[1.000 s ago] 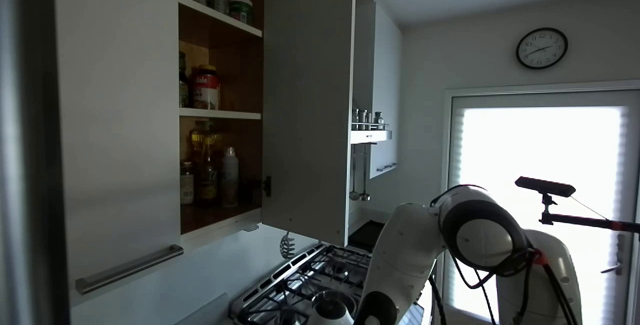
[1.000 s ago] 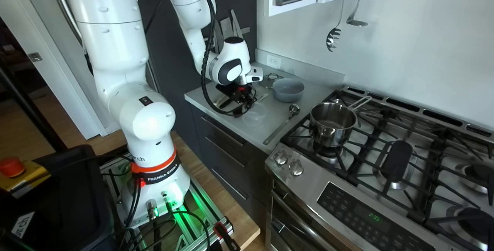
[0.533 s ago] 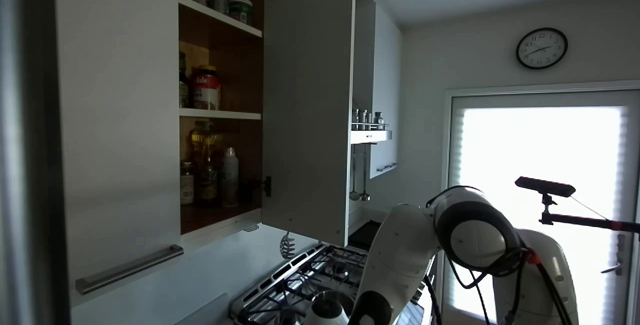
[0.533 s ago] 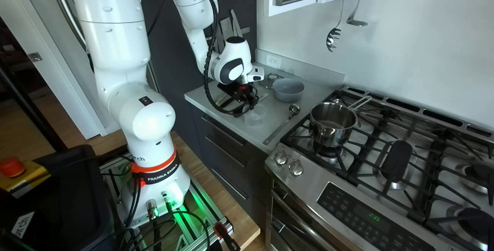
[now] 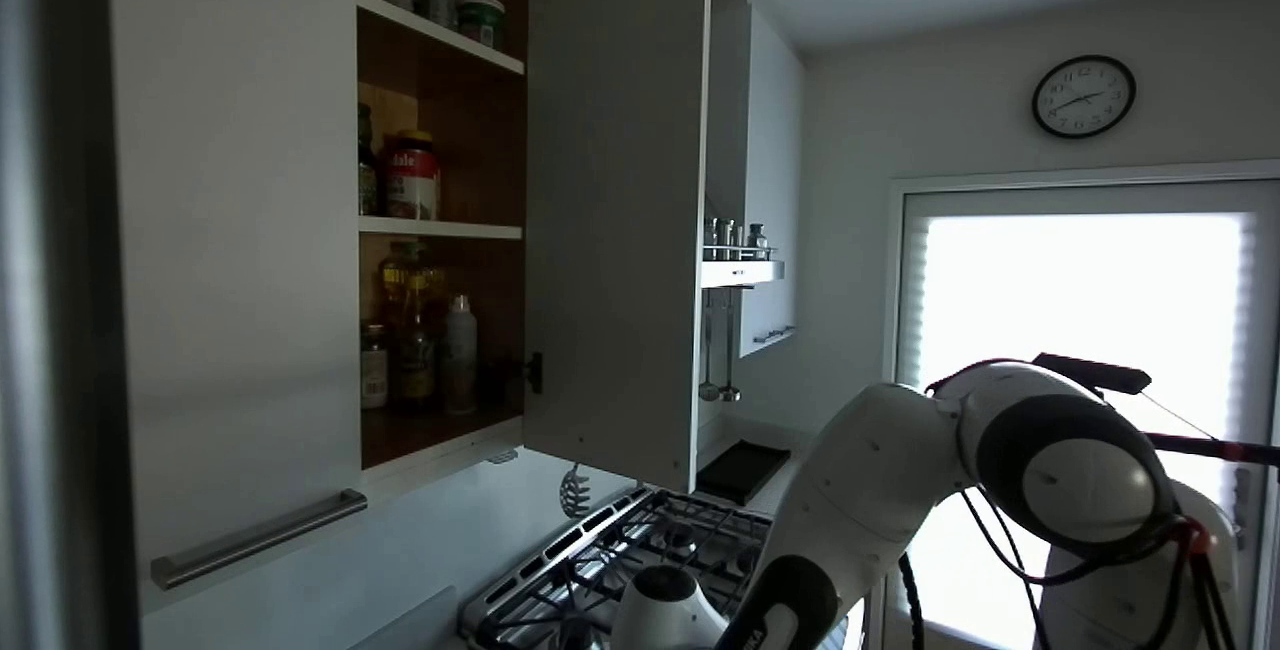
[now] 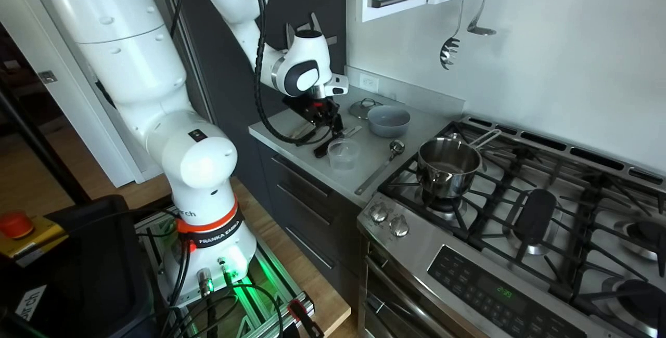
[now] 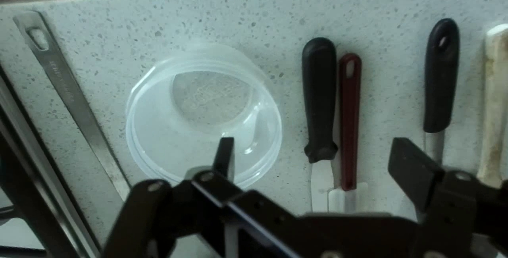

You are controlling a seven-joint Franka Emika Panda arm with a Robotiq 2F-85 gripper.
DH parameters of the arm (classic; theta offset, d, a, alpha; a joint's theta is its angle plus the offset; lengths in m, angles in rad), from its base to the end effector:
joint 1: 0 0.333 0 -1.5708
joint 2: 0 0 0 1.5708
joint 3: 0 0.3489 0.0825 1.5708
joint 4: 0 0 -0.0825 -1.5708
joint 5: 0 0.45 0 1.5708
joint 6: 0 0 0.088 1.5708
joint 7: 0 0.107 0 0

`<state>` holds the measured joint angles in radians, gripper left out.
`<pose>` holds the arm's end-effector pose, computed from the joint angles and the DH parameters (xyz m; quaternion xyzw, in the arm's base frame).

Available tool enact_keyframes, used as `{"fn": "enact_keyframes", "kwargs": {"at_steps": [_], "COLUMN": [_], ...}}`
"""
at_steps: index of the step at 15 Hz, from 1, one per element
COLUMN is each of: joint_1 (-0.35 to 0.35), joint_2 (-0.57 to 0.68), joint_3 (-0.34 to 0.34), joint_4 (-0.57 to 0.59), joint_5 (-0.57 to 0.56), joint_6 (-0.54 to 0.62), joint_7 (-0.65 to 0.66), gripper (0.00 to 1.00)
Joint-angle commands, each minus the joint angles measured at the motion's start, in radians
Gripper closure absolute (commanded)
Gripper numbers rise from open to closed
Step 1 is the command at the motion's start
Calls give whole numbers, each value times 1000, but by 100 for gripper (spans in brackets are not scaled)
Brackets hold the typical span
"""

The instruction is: Open the top right cupboard door then take the container out of it and put it on the countertop

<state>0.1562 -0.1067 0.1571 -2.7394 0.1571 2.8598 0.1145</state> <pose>0.4268 0.1274 0.2507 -0.9930 -0.0267 -0.1057 0.0453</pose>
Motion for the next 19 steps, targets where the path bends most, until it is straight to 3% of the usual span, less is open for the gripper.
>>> {"fn": "enact_keyframes", "kwargs": {"at_steps": [1, 4, 6, 14, 15, 19], "joint_1": [30, 54, 50, 111, 78, 81], "joint_2": [-149, -278, -290, -502, -428, -438], "joint_3": [-3, -17, -19, -30, -9, -8], "joint_4": [-6, -56, -3, -39, 3, 5], "joint_5": [37, 68, 64, 139, 97, 99], "joint_6": [-135, -202, -284, -492, -447, -456], "joint_7": [6, -6, 9, -5, 4, 3], "gripper": [0, 0, 0, 0, 0, 0]}}
